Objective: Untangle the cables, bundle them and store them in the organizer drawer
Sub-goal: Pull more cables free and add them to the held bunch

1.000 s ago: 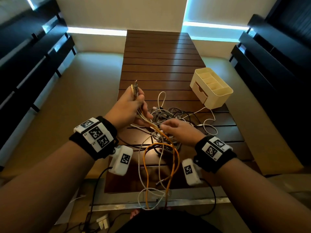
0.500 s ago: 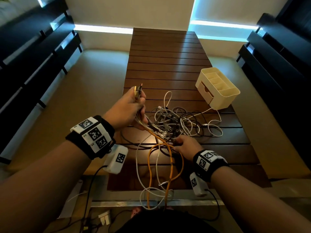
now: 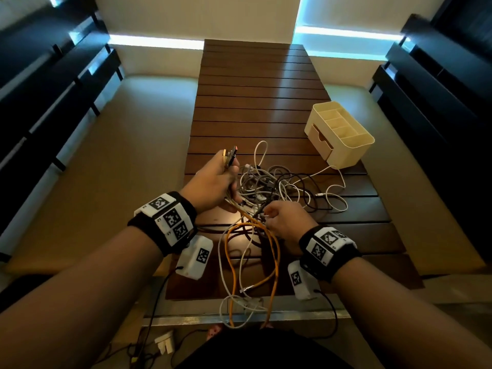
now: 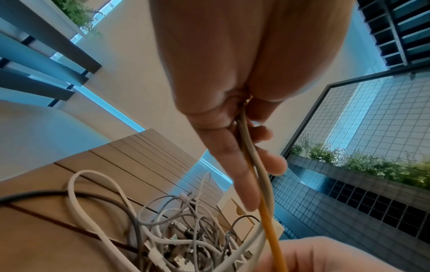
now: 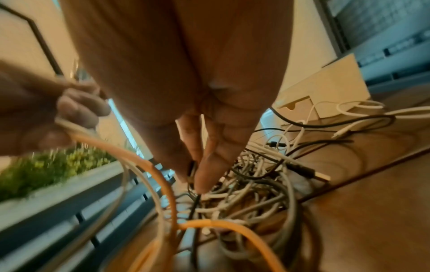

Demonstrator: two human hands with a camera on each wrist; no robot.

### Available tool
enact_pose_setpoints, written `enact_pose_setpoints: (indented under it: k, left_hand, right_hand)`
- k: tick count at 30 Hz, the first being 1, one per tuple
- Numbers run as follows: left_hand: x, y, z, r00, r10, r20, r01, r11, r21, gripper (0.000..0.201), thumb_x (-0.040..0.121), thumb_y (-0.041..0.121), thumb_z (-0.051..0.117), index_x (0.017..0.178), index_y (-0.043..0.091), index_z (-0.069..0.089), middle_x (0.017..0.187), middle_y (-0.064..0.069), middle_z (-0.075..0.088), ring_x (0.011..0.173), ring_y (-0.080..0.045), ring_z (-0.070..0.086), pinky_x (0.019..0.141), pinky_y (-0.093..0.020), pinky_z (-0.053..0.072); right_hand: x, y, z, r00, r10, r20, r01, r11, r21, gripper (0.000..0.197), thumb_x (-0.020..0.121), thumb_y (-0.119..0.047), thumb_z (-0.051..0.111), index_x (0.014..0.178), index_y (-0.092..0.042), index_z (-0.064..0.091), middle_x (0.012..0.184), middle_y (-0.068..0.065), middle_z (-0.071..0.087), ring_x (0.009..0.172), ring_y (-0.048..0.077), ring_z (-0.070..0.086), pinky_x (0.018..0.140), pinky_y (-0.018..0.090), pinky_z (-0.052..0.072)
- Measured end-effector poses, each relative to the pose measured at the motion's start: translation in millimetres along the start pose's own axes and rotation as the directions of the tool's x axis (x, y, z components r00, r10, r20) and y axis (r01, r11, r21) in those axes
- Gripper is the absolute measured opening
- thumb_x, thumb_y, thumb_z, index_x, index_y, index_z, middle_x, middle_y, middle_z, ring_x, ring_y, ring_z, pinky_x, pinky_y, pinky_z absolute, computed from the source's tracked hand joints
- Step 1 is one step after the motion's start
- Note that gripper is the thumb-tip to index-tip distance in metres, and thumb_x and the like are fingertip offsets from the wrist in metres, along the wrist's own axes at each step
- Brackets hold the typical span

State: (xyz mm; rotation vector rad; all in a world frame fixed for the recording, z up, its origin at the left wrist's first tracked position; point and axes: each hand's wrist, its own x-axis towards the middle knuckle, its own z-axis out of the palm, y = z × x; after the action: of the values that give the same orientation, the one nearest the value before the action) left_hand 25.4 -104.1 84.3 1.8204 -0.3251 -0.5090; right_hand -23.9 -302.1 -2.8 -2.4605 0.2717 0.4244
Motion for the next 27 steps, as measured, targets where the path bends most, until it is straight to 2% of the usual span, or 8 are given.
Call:
enact_pose_setpoints:
  k: [3, 7, 11, 13, 19, 22, 24, 27]
  left_hand:
    - [-2.0, 0.5, 3.1, 1.000, -0.006, -0.017, 0.005, 0.999, -0.034, 0.006, 0.106, 0.023, 0.038, 0.105, 0.020, 0.042, 0.075, -0.005, 0.054, 0.066, -0.026, 0.067, 0.064, -0.058, 0.060]
    - [-7.3, -1.6, 3.8, 1.000, 0.008, -0.026, -0.009, 0.999, -0.036, 0.008, 0.107, 0.023, 0.037, 0.106, 0.017, 0.043, 0.071, -0.003, 0.051, 0.066, -0.029, 0.066, 0.070, -0.063, 0.057]
    - [-13.1, -1.8, 3.5, 0.998, 0.035, -0.058, -0.037, 0.999, -0.039, 0.018, 0.106, 0.022, 0.036, 0.115, 0.006, 0.041, 0.067, -0.001, 0.048, 0.055, -0.019, 0.063, 0.062, -0.044, 0.055]
    - [-15.7, -3.1, 6.3, 0.998, 0.038, -0.053, -0.041, 0.998, -0.056, 0.017, 0.106, 0.021, 0.037, 0.113, 0.006, 0.042, 0.061, 0.005, 0.051, 0.056, -0.016, 0.062, 0.067, -0.045, 0.054]
    - [-22.3, -5.8, 10.7, 1.000, 0.027, -0.001, -0.027, 0.982, -0.187, 0.008, 0.106, 0.017, 0.039, 0.109, 0.011, 0.043, 0.060, 0.010, 0.051, 0.056, -0.015, 0.057, 0.081, -0.059, 0.057]
    - [-22.1, -10.9, 2.9, 1.000, -0.003, 0.001, 0.003, 0.981, -0.192, 0.009, 0.106, 0.018, 0.039, 0.110, 0.011, 0.043, 0.057, 0.007, 0.052, 0.056, -0.016, 0.058, 0.085, -0.063, 0.054]
    - [-21.7, -15.0, -2.8, 1.000, -0.026, -0.012, 0.023, 0.978, -0.206, 0.008, 0.106, 0.018, 0.039, 0.110, 0.012, 0.043, 0.057, 0.007, 0.049, 0.055, -0.016, 0.057, 0.085, -0.063, 0.054]
    - [-21.9, -19.1, -10.1, 0.999, -0.042, -0.021, 0.037, 0.975, -0.218, 0.006, 0.106, 0.018, 0.039, 0.109, 0.014, 0.043, 0.056, 0.008, 0.050, 0.055, -0.016, 0.053, 0.082, -0.059, 0.057]
  right_hand:
    - [-6.9, 3.3, -2.8, 0.997, 0.035, 0.067, -0.041, 0.995, 0.091, 0.031, 0.090, -0.015, 0.067, 0.121, -0.021, 0.065, 0.114, 0.002, 0.064, 0.095, 0.016, 0.067, 0.084, 0.037, 0.060]
    - [-14.8, 21.1, -8.8, 0.993, 0.009, -0.118, -0.034, 0.977, -0.210, 0.013, 0.090, -0.024, 0.068, 0.103, -0.021, 0.068, 0.113, 0.001, 0.058, 0.104, 0.018, 0.057, 0.091, 0.036, 0.052]
    - [-21.0, 25.8, -1.5, 0.963, 0.224, 0.146, -0.169, 0.933, -0.317, 0.033, 0.084, -0.045, 0.073, 0.095, -0.015, 0.071, 0.094, 0.001, 0.066, 0.091, 0.017, 0.062, 0.075, 0.031, 0.054]
    - [-23.8, 23.5, 9.4, 0.959, 0.228, 0.171, -0.174, 0.943, -0.282, 0.034, 0.082, -0.045, 0.075, 0.091, -0.013, 0.067, 0.087, -0.001, 0.064, 0.083, 0.014, 0.061, 0.064, 0.027, 0.048]
    - [-15.3, 23.8, 32.7, 0.984, 0.124, 0.130, -0.126, 0.992, 0.009, 0.020, 0.085, -0.015, 0.071, 0.089, -0.023, 0.054, 0.092, 0.004, 0.067, 0.075, 0.020, 0.068, 0.068, 0.034, 0.060]
    - [-21.8, 23.2, 21.1, 0.978, 0.031, 0.208, -0.061, 0.989, 0.138, 0.026, 0.086, -0.010, 0.071, 0.105, -0.023, 0.059, 0.084, 0.001, 0.072, 0.068, 0.014, 0.069, 0.066, 0.031, 0.060]
    - [-33.6, 24.1, 8.6, 0.903, -0.018, 0.429, -0.045, 0.990, 0.136, 0.027, 0.091, -0.007, 0.065, 0.109, -0.027, 0.061, 0.083, -0.004, 0.074, 0.072, 0.010, 0.070, 0.067, 0.026, 0.057]
    - [-52.0, 22.3, -12.1, 0.648, 0.037, 0.761, -0.061, 0.998, 0.003, 0.019, 0.093, -0.014, 0.064, 0.099, -0.031, 0.071, 0.101, -0.004, 0.076, 0.096, 0.017, 0.071, 0.090, 0.038, 0.056]
